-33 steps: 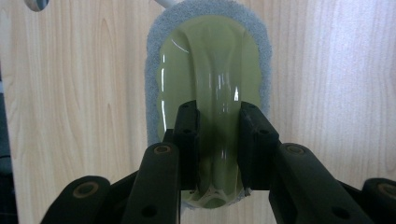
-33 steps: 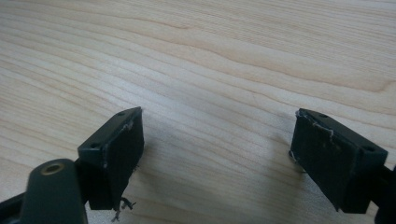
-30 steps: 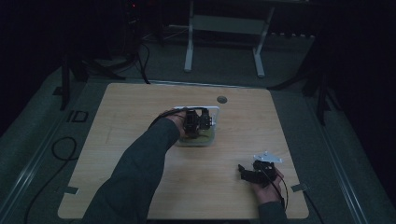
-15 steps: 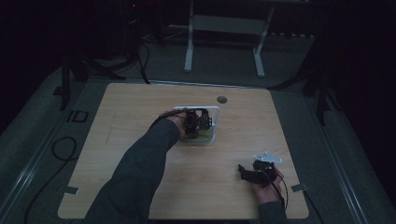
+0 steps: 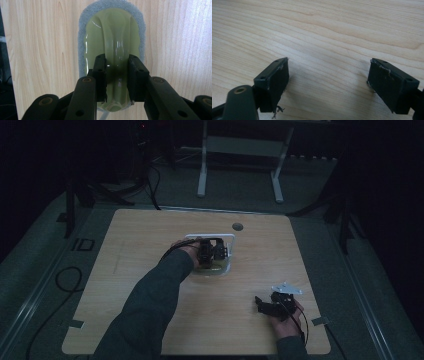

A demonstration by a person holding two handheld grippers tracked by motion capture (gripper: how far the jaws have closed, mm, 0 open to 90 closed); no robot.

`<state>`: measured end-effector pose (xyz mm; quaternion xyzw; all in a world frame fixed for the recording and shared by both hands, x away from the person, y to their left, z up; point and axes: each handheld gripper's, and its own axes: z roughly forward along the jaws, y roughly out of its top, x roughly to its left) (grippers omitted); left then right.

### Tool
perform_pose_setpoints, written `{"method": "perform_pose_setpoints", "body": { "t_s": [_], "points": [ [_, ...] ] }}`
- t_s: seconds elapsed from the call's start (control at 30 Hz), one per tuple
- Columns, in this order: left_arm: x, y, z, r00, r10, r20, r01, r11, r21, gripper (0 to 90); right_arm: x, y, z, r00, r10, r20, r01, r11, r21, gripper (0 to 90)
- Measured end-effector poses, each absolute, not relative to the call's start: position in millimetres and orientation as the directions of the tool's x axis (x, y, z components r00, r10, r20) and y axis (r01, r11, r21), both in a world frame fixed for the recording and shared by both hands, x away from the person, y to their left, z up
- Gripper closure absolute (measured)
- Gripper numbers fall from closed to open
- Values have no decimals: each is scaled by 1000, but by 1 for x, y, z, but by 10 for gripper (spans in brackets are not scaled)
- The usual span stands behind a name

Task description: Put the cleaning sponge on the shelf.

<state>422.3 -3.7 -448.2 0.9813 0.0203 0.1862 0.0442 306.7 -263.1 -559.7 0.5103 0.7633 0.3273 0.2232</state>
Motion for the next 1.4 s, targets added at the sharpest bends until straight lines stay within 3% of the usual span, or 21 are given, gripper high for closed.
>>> {"method": "perform_pose_setpoints", "body": {
  "t_s": [0.3, 0.63, 0.77, 0.93, 1.4],
  "points": [
    [424, -4, -456, 931, 60, 359, 29, -995, 92, 711, 306, -263, -560, -380, 925, -6, 634, 265, 727, 168],
    [425, -8, -464, 909, 51, 413, 33, -998, 52, 703, 306, -263, -560, -380, 925, -4, 635, 264, 726, 168],
    [426, -8, -465, 922, 68, 382, 56, -998, 43, 598, 306, -263, -560, -381, 924, -4, 634, 265, 726, 168],
    [423, -6, -461, 915, 84, 394, 68, -996, 54, 559, 306, -263, -560, -382, 924, -5, 634, 266, 726, 168],
    [396, 11, -427, 908, 101, 405, 51, -990, 134, 562, 306, -263, -560, -382, 924, -4, 633, 265, 727, 168]
  ]
}}
